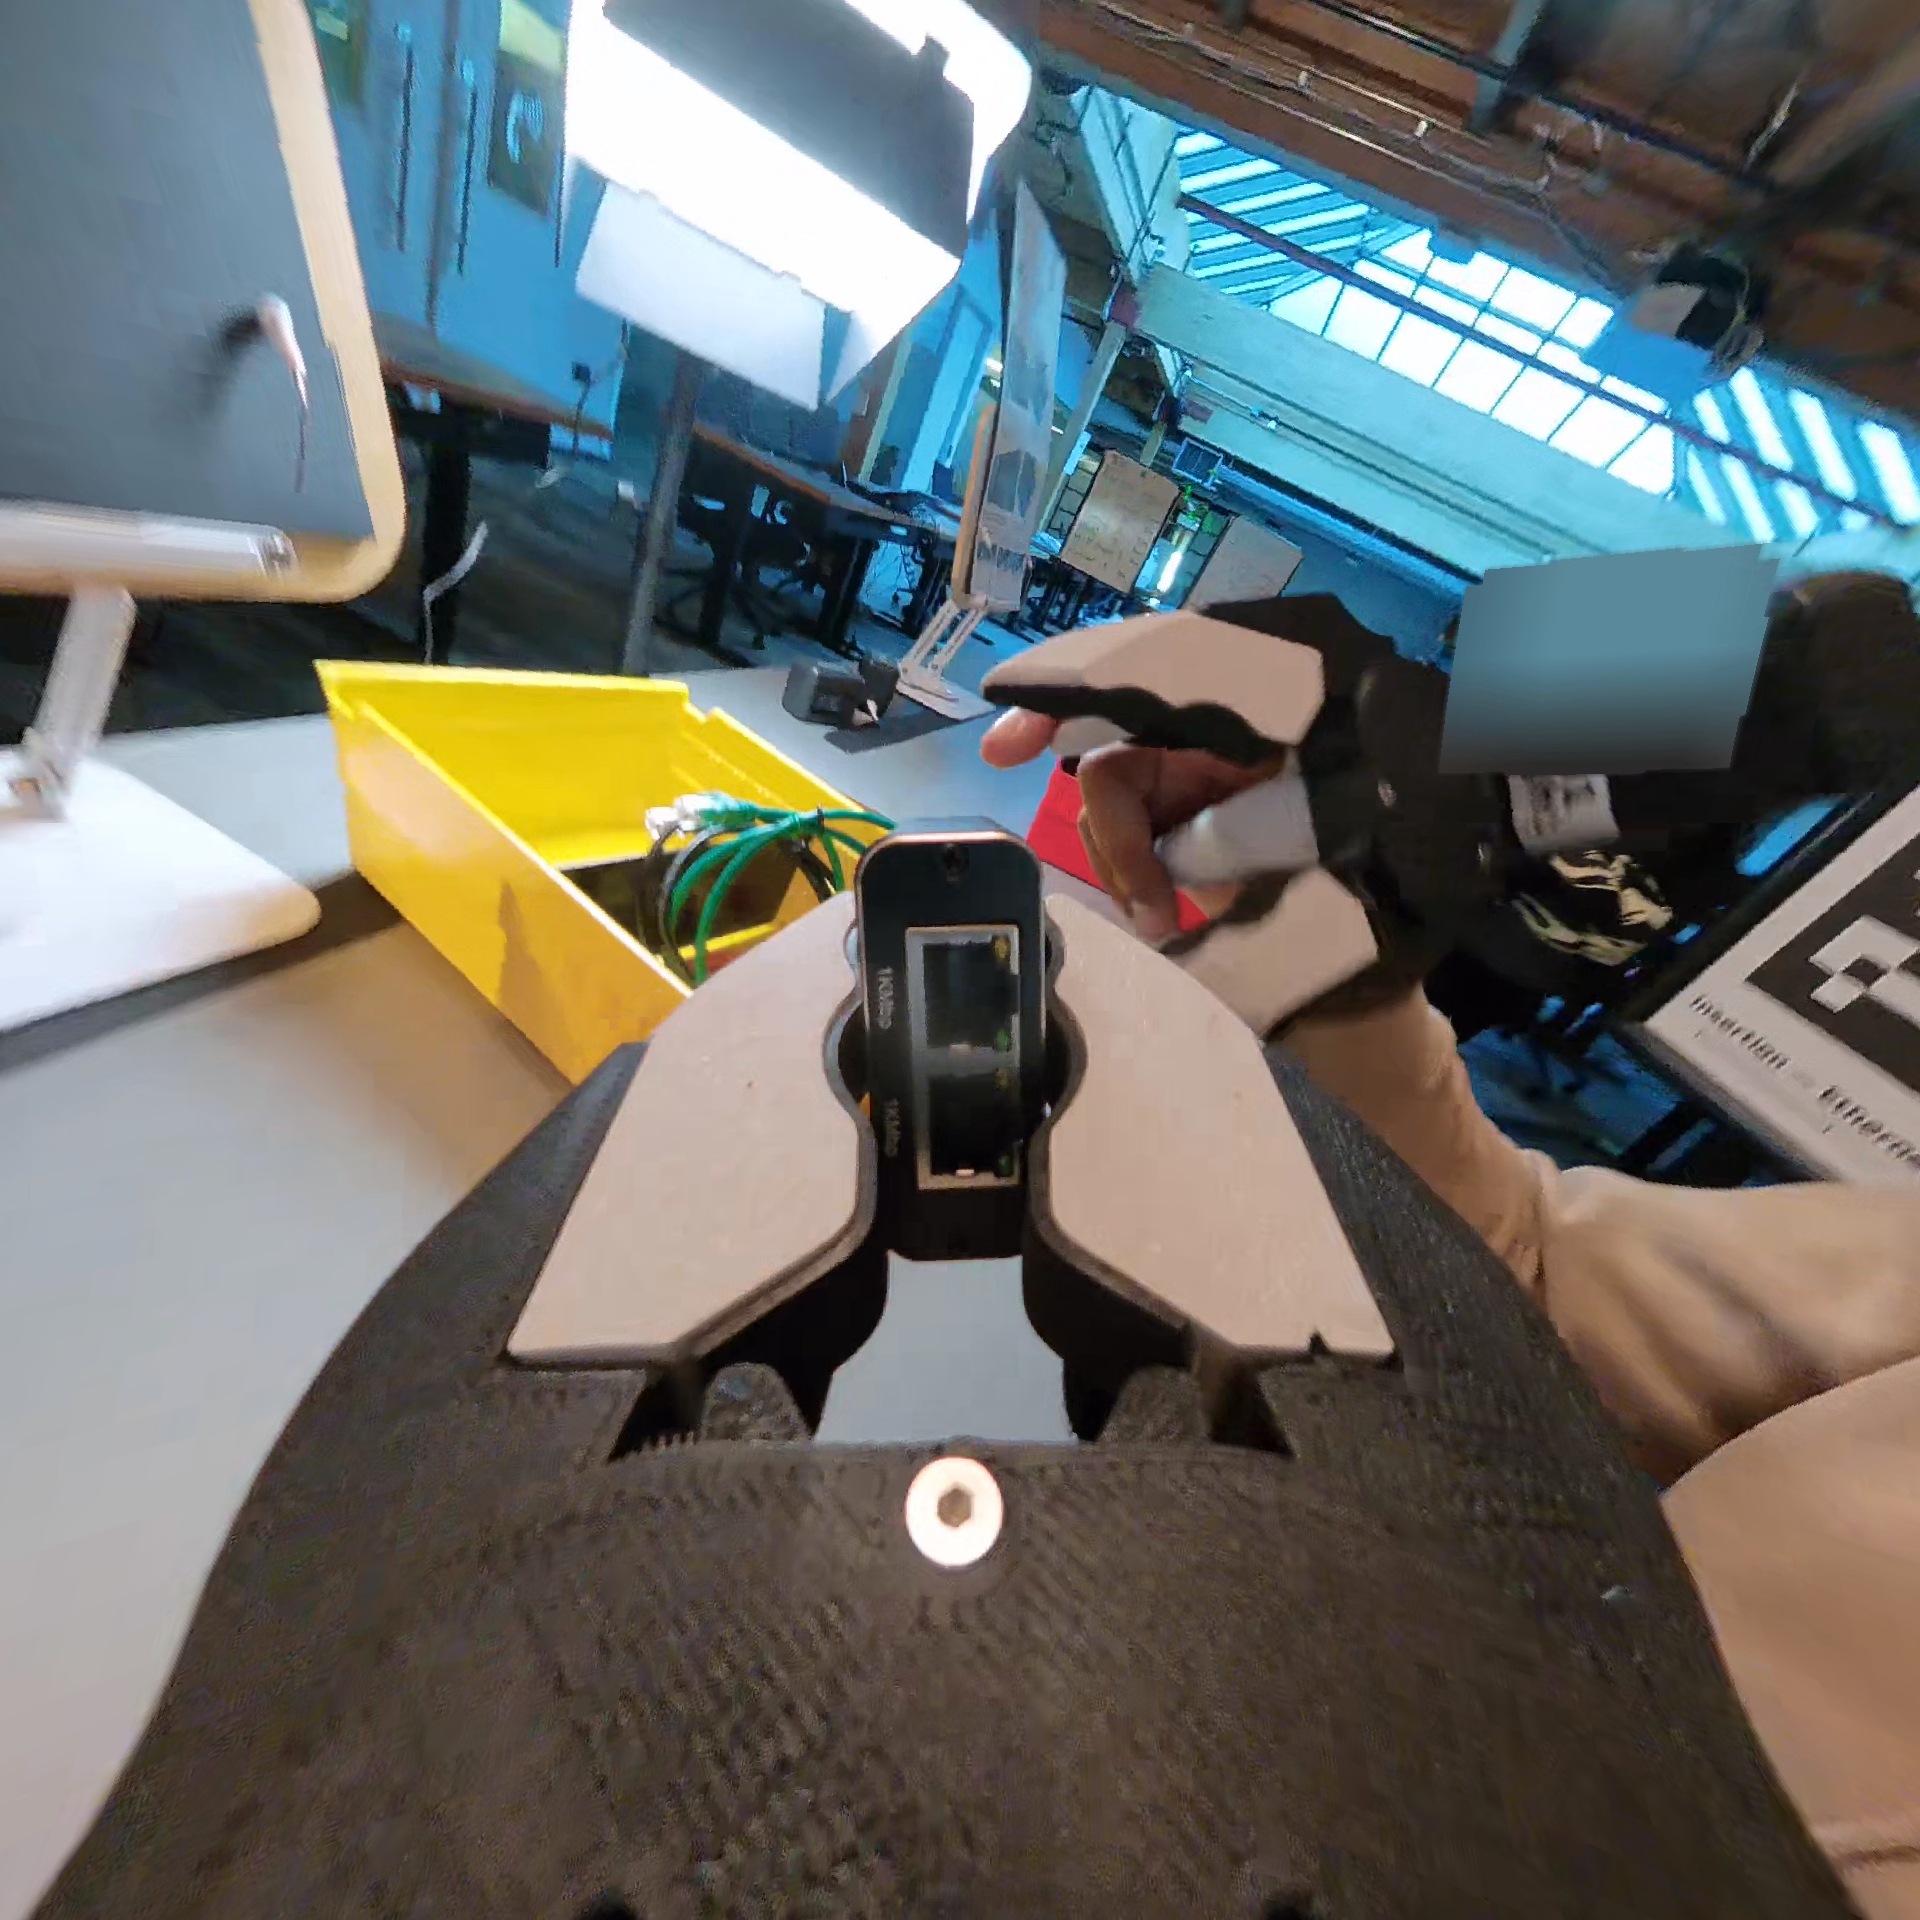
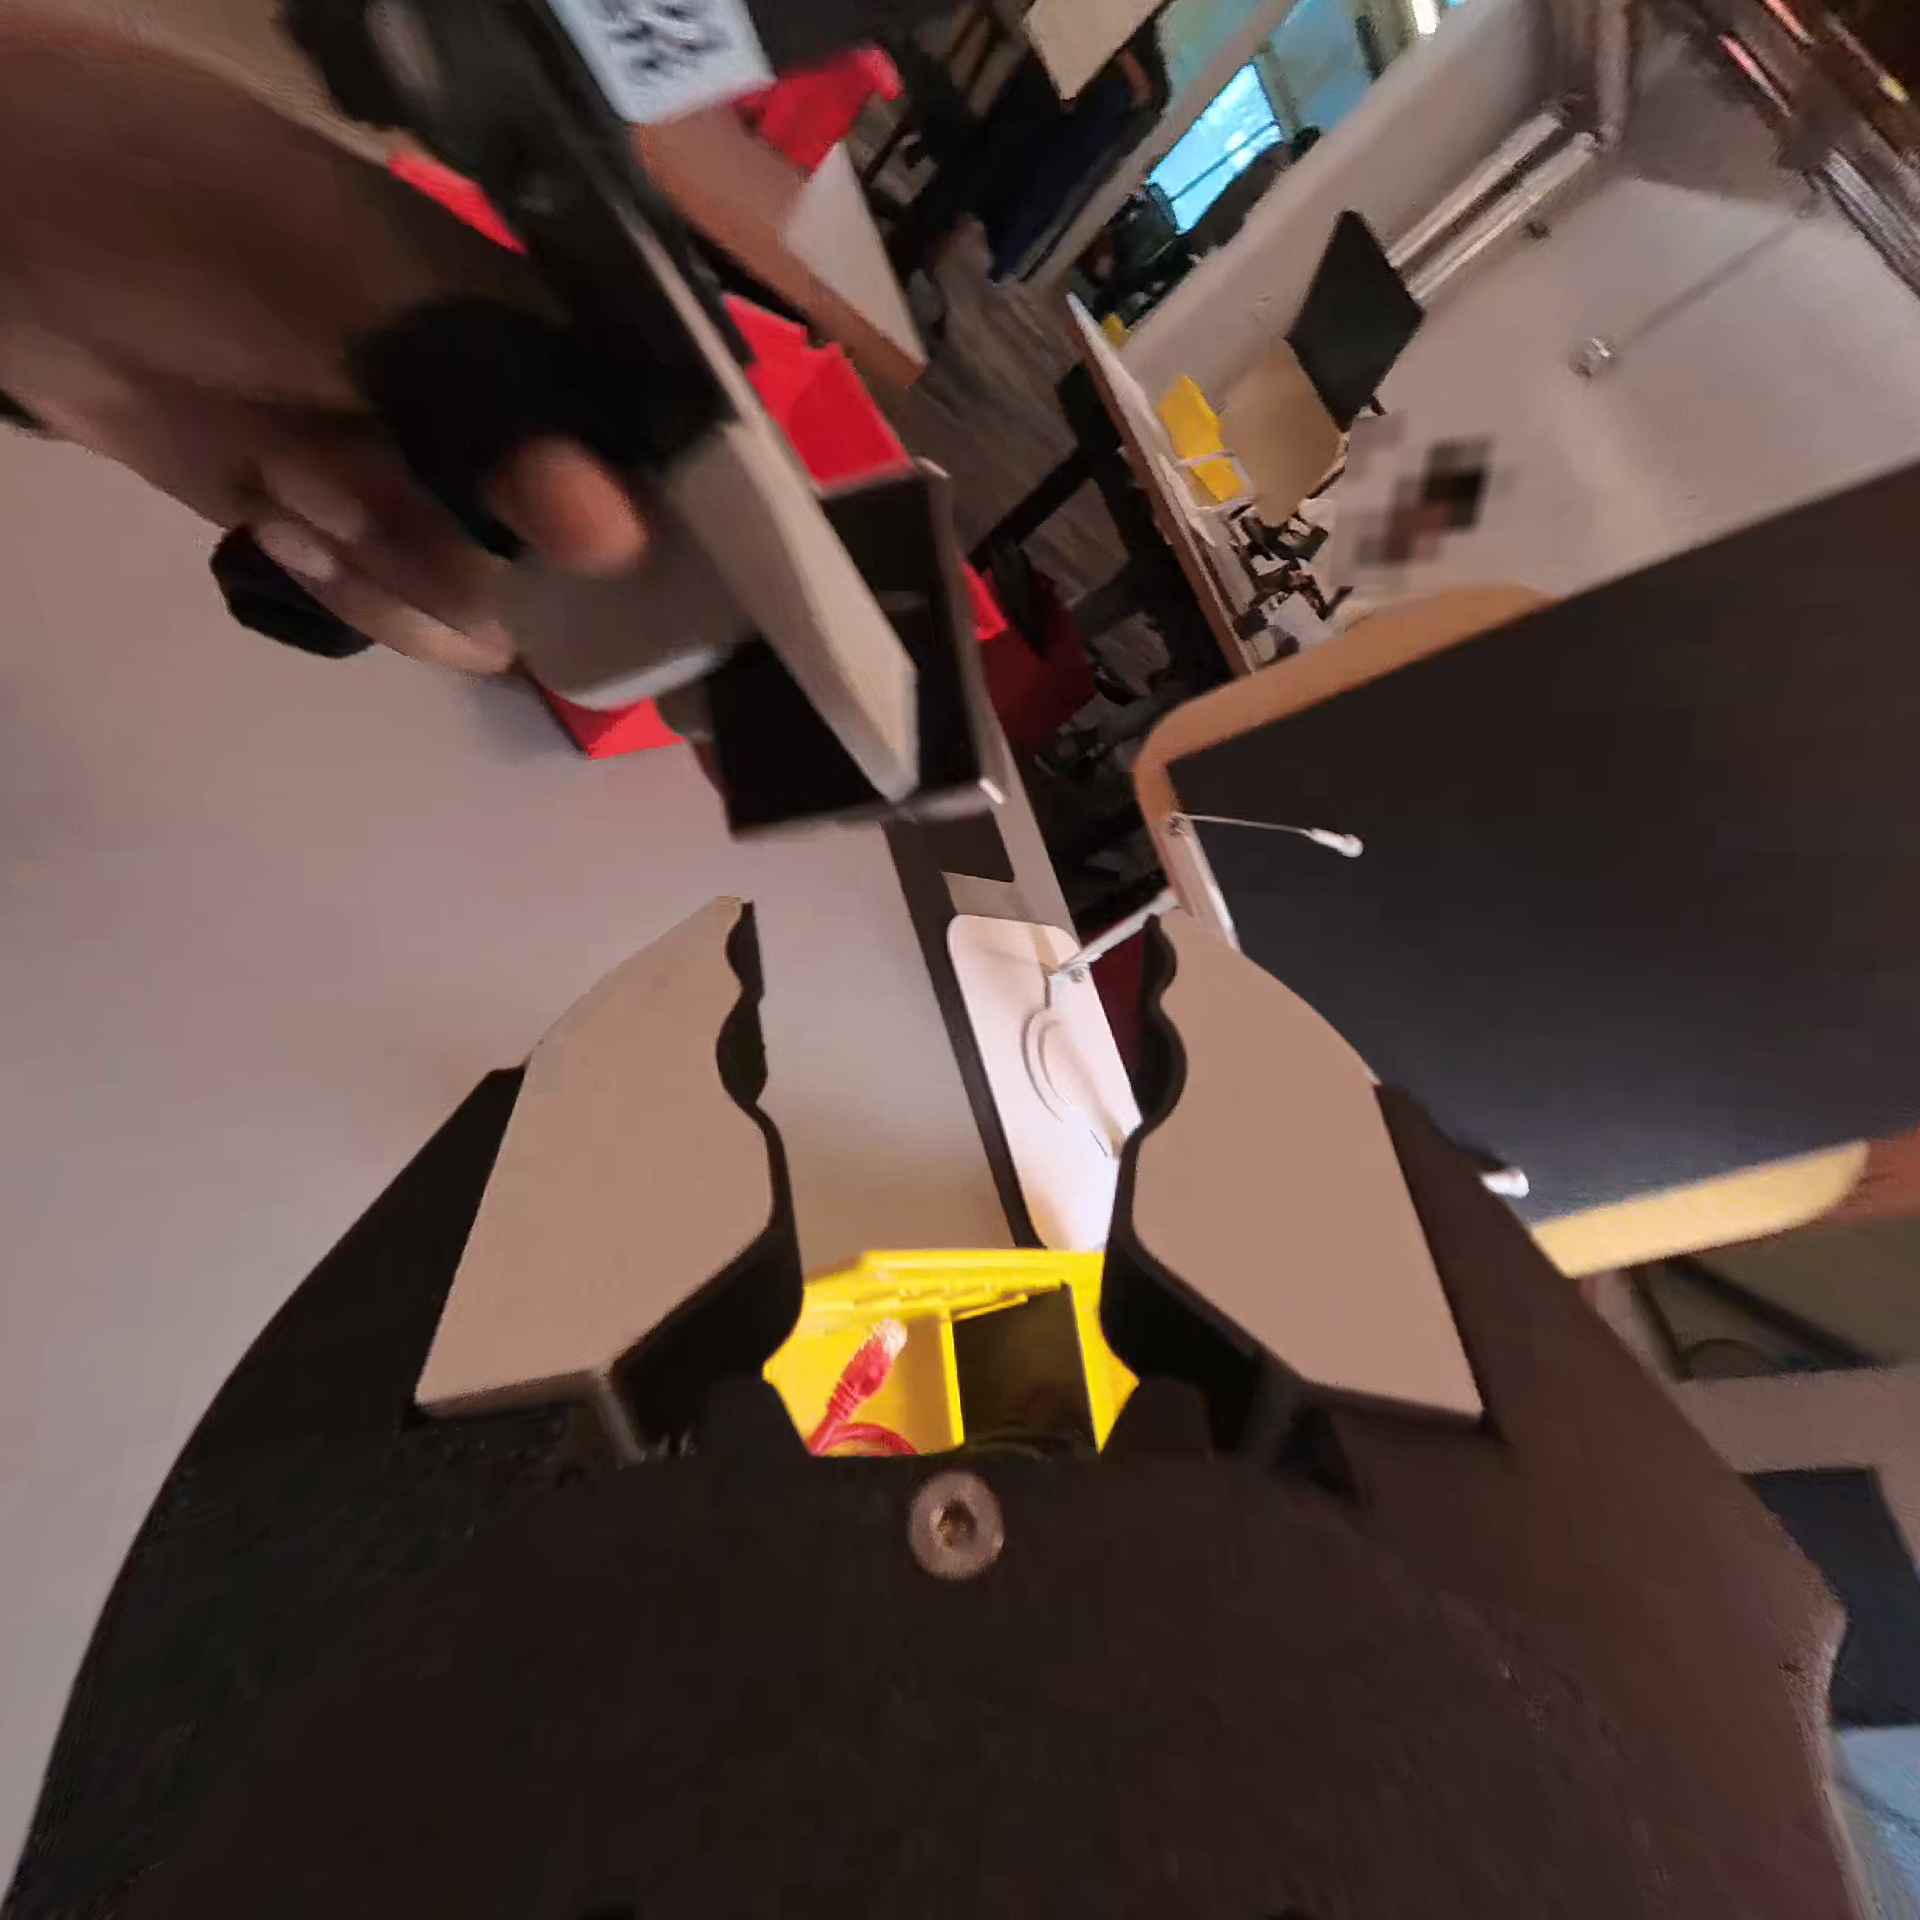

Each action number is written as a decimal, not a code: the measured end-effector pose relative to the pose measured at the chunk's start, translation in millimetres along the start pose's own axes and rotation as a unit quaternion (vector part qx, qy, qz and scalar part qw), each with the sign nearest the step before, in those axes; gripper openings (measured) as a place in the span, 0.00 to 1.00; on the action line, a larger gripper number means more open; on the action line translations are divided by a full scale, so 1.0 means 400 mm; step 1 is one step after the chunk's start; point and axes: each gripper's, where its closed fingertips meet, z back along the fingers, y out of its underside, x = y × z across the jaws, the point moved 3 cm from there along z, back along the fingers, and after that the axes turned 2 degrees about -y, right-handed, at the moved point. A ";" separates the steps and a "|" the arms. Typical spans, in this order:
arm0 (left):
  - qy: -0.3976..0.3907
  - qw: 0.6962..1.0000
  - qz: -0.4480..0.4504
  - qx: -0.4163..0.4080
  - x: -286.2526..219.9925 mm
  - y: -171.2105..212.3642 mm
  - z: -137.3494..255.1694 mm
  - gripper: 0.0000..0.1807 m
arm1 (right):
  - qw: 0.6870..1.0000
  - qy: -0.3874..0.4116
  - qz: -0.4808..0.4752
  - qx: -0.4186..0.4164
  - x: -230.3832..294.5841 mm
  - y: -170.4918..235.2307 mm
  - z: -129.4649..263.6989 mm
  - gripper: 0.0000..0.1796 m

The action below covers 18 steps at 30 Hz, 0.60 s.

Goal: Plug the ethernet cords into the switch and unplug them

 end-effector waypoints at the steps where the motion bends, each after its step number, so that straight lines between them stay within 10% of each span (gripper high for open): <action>1: 0.004 1.000 0.022 0.006 0.007 0.012 -0.007 0.14 | 1.000 -0.005 0.020 0.009 0.027 -0.004 -0.026 0.41; 11: -0.007 0.994 0.042 0.097 0.022 0.091 -0.047 0.19 | 0.998 -0.036 0.042 0.041 0.091 0.042 -0.097 0.36; 18: -0.025 1.000 -0.004 0.016 0.048 -0.037 0.041 0.23 | 0.989 0.006 -0.070 0.127 -0.131 0.221 -0.018 0.36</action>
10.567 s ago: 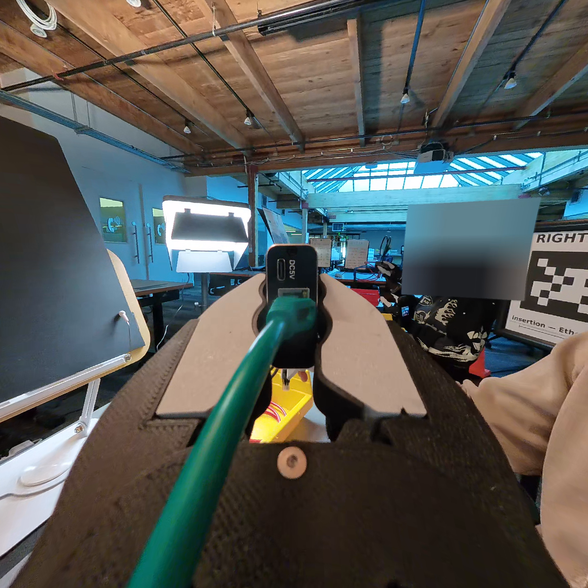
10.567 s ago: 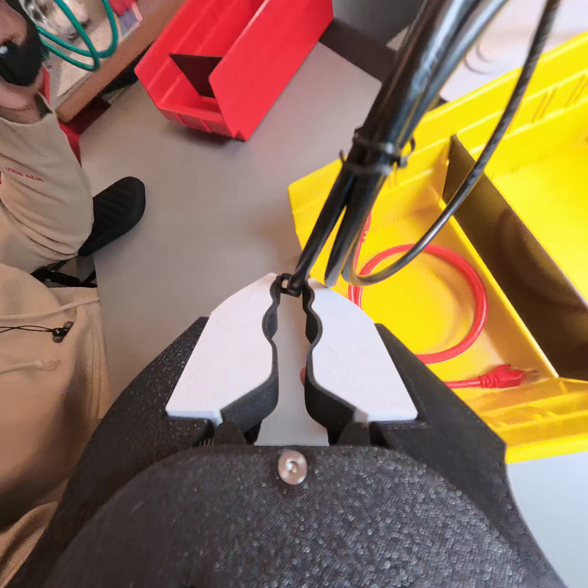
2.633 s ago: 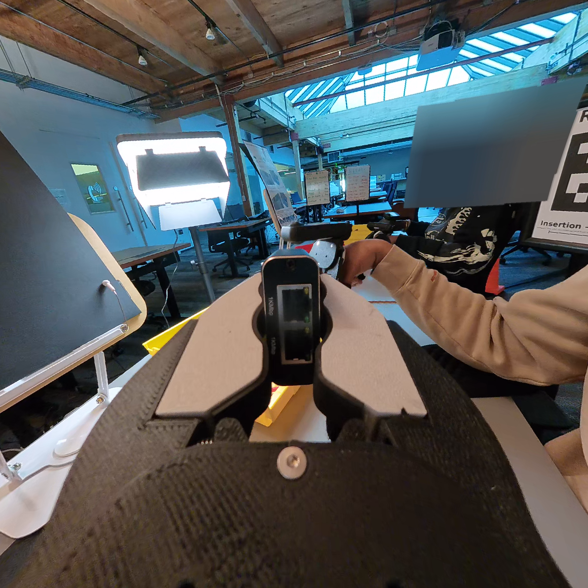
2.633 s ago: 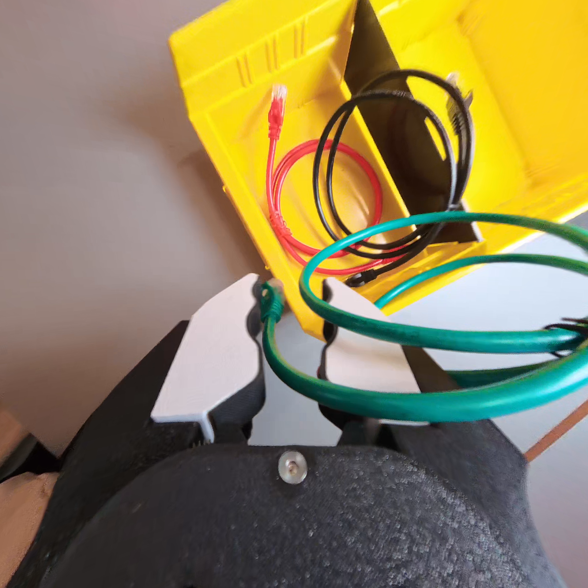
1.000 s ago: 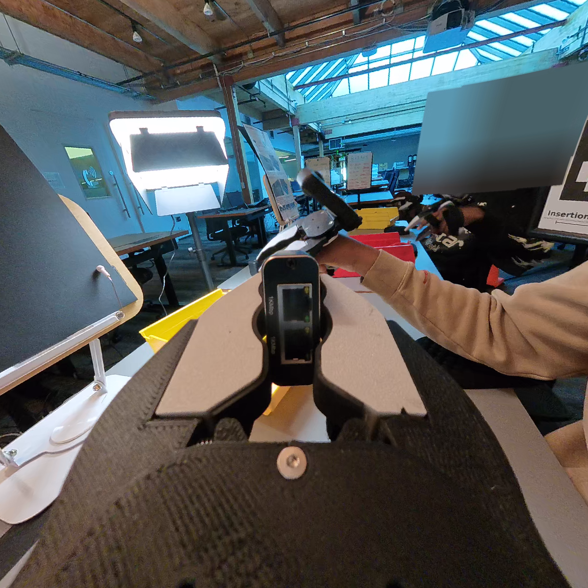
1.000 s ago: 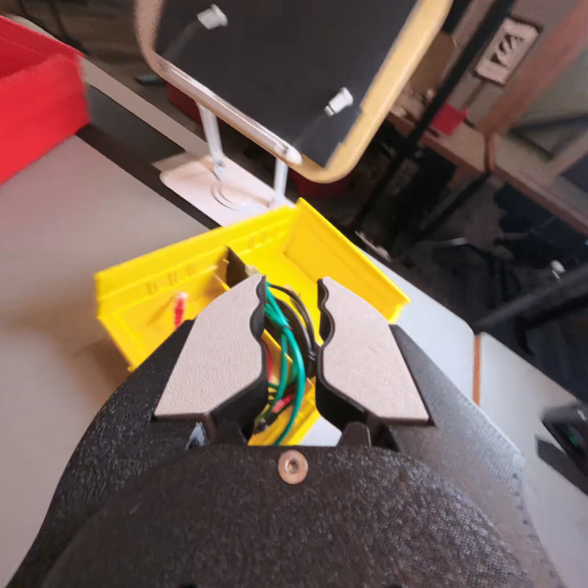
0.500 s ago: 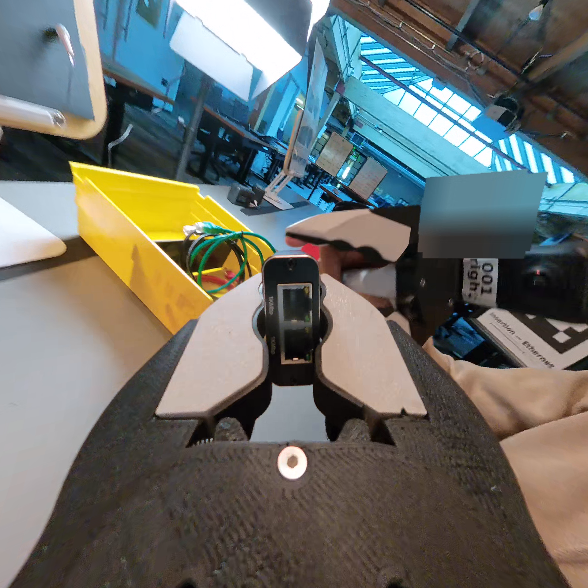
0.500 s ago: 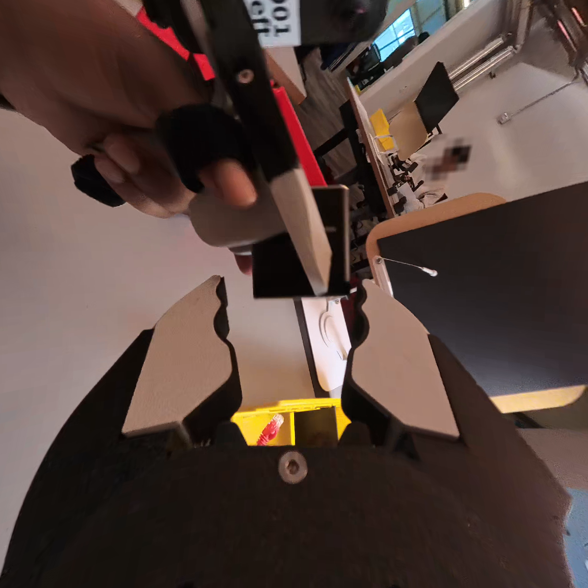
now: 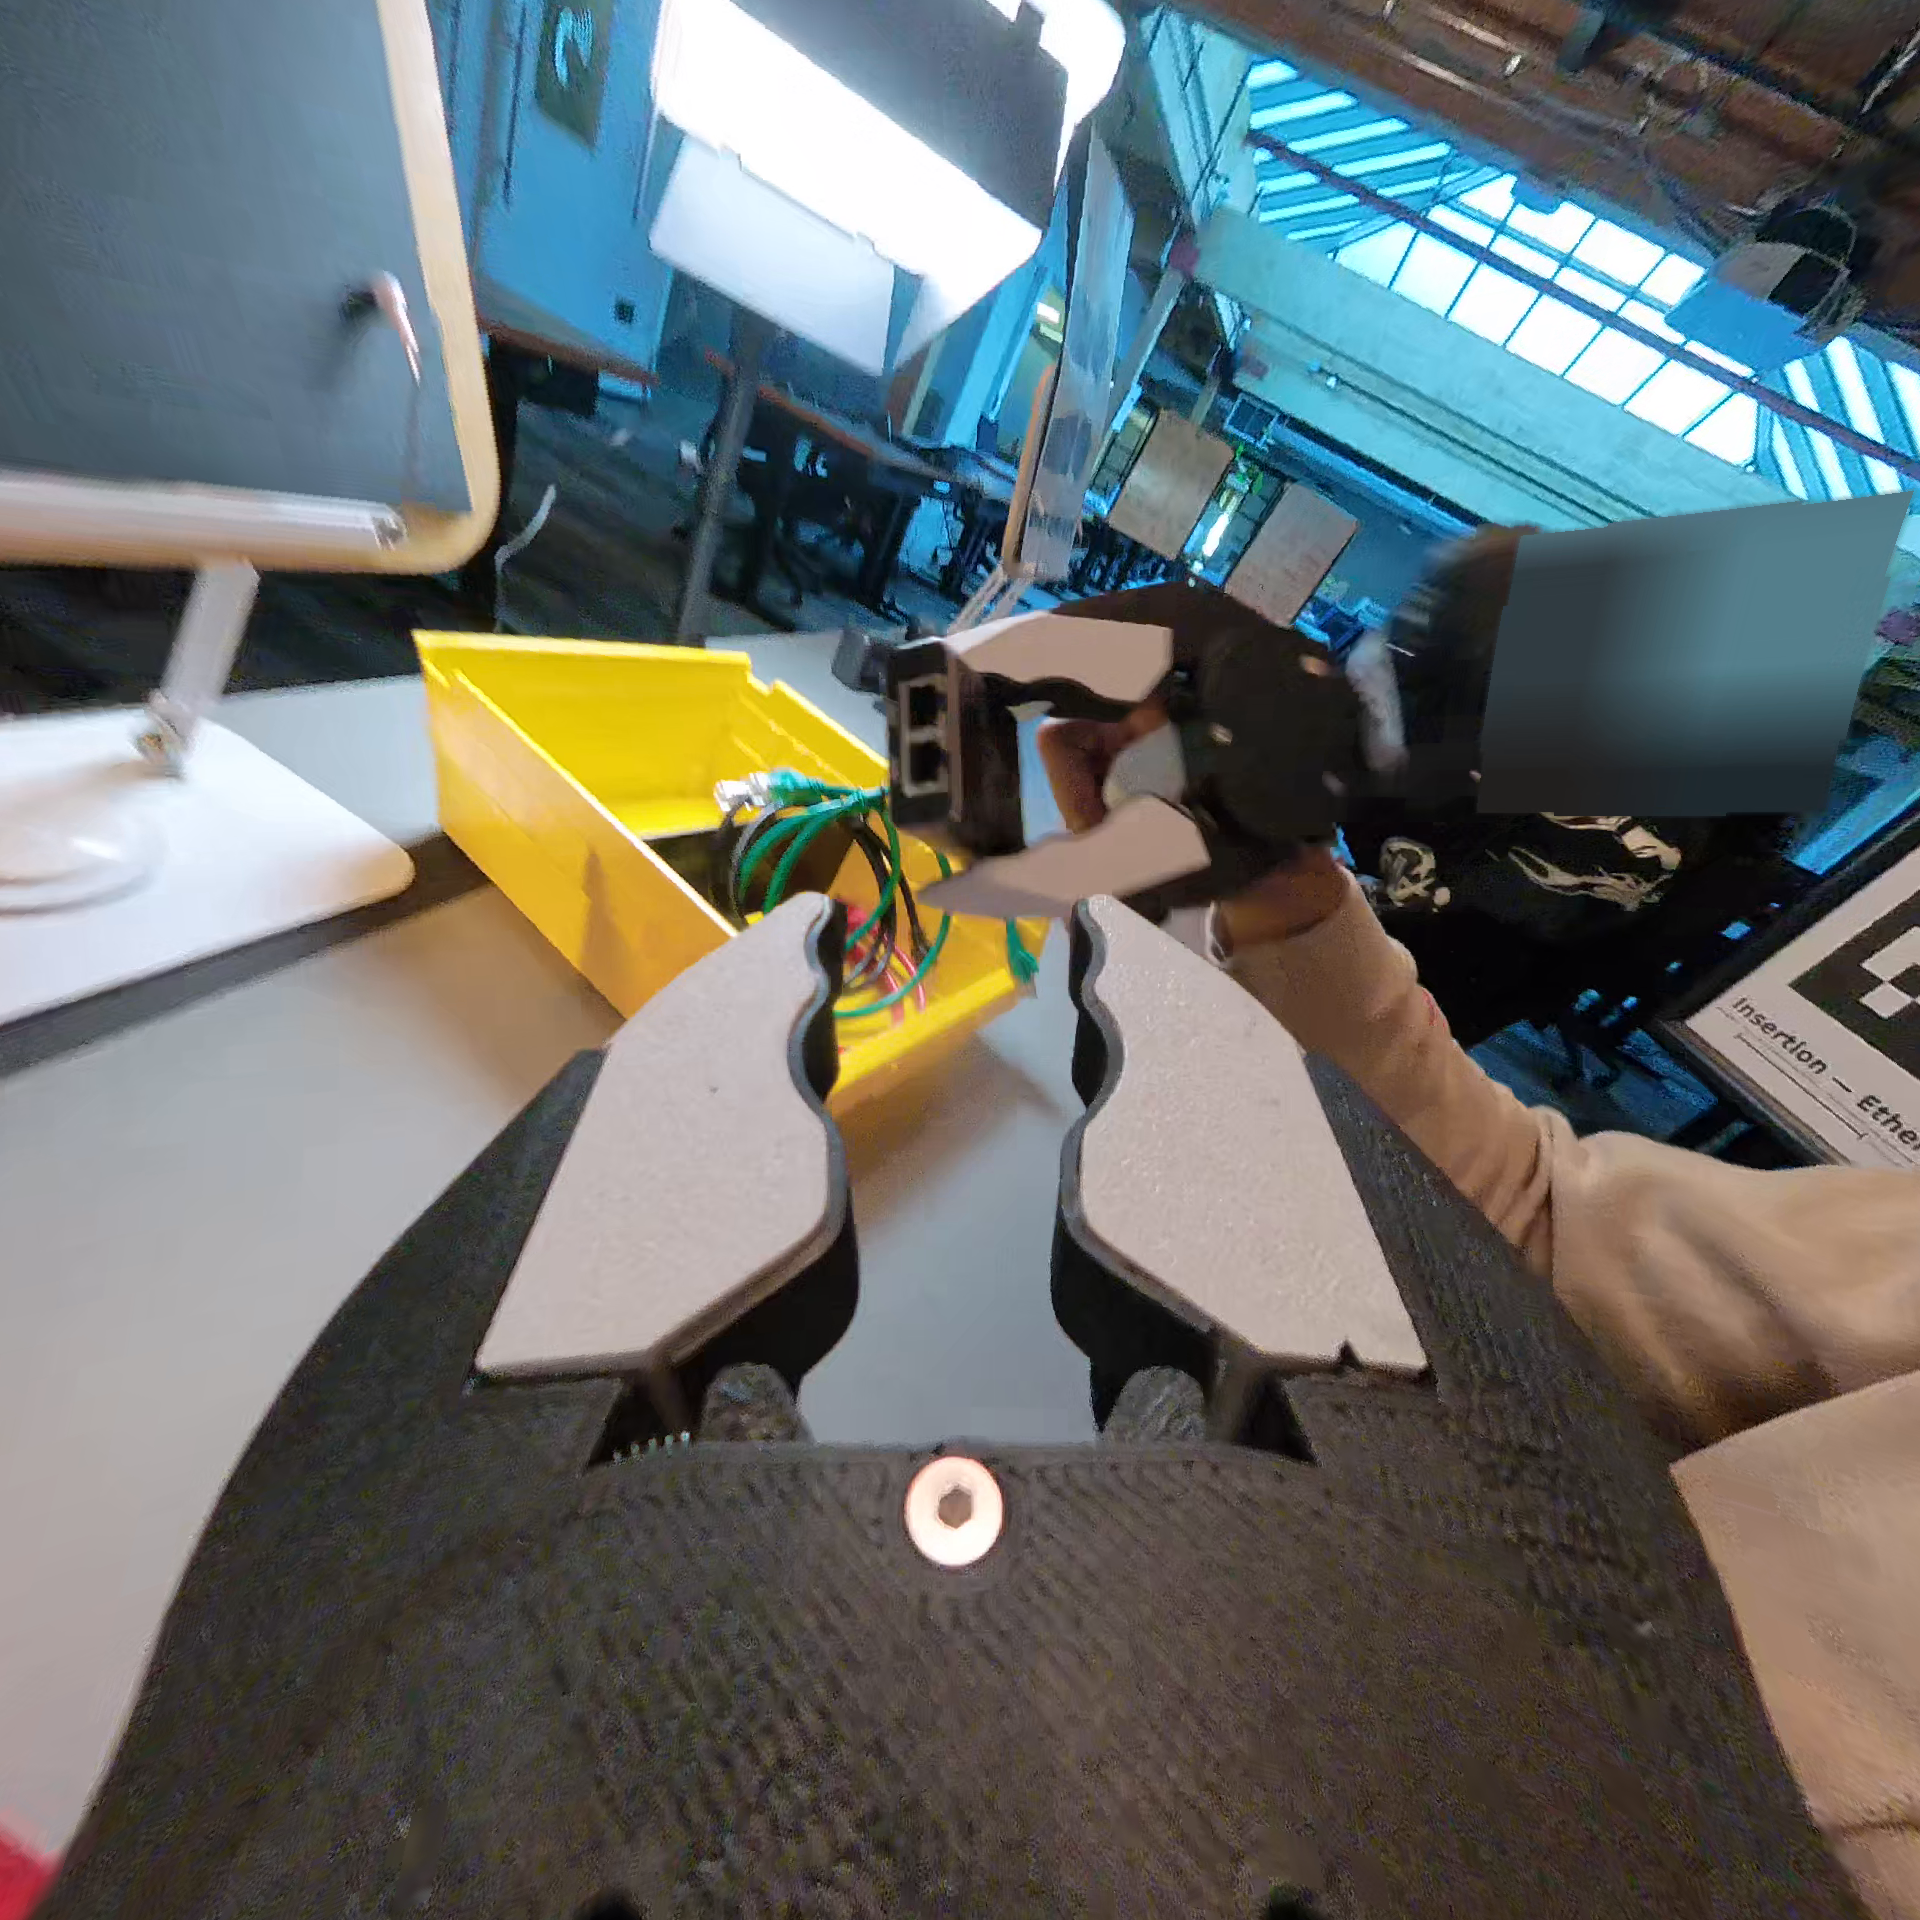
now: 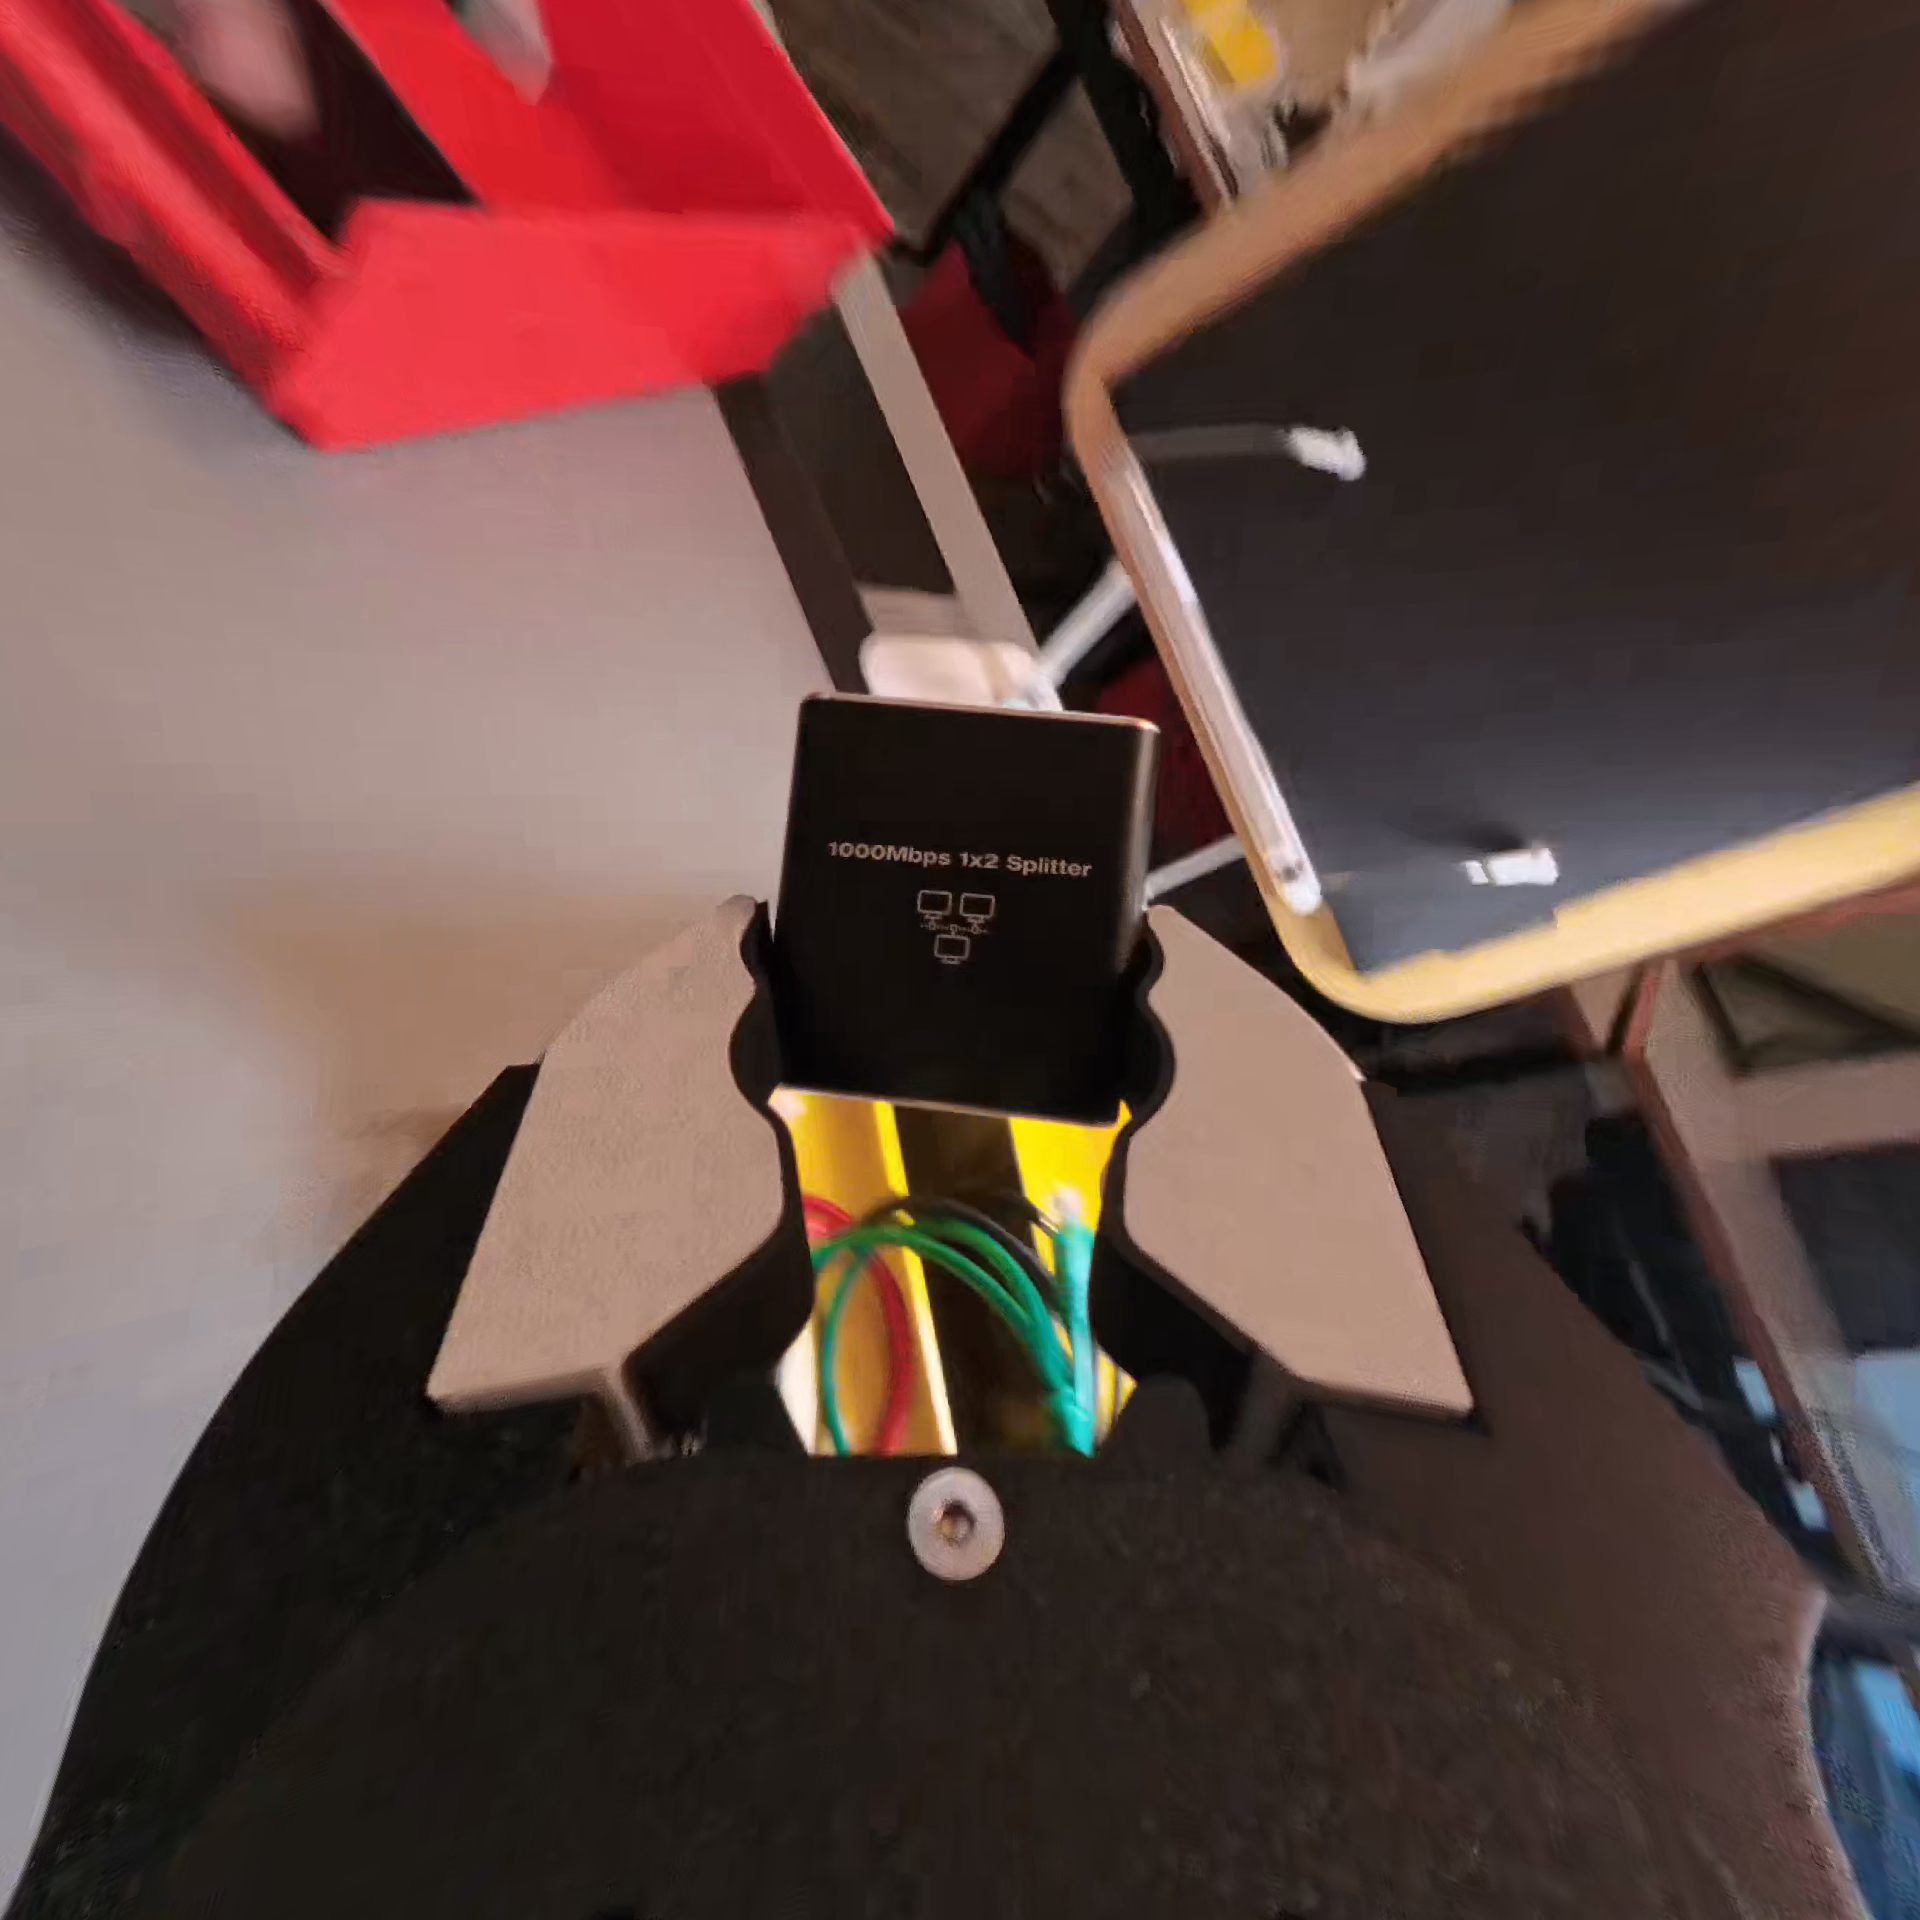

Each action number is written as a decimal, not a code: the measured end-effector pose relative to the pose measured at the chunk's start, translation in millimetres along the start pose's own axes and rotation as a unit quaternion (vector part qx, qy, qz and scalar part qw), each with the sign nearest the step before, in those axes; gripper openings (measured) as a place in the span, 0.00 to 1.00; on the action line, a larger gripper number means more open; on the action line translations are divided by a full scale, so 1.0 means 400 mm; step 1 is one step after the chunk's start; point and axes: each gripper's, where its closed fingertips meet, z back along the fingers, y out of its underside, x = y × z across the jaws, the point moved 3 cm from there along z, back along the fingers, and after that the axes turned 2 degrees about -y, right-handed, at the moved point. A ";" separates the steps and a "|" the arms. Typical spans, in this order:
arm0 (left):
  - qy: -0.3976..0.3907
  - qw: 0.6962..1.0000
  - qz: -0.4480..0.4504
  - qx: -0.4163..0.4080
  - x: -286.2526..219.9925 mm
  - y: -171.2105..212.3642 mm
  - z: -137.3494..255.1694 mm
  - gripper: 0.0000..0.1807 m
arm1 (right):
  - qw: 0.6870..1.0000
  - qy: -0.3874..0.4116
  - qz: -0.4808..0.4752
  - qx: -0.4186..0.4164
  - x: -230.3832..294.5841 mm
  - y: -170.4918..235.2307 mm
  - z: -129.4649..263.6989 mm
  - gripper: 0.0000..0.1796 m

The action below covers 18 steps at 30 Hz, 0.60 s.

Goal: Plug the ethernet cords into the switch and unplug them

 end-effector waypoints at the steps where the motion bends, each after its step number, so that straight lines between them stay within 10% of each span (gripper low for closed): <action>1: -0.003 1.000 -0.011 -0.009 0.001 -0.020 0.017 0.23 | 1.000 0.006 -0.013 0.025 -0.057 0.042 -0.011 0.36; 7: -0.031 0.995 -0.069 -0.061 0.020 -0.092 0.092 0.22 | 0.972 -0.081 -0.120 0.187 -0.252 0.300 -0.169 0.36; 18: -0.114 0.981 -0.143 -0.059 0.095 -0.104 0.131 0.22 | 0.893 -0.260 -0.169 0.327 -0.193 0.522 -0.353 0.36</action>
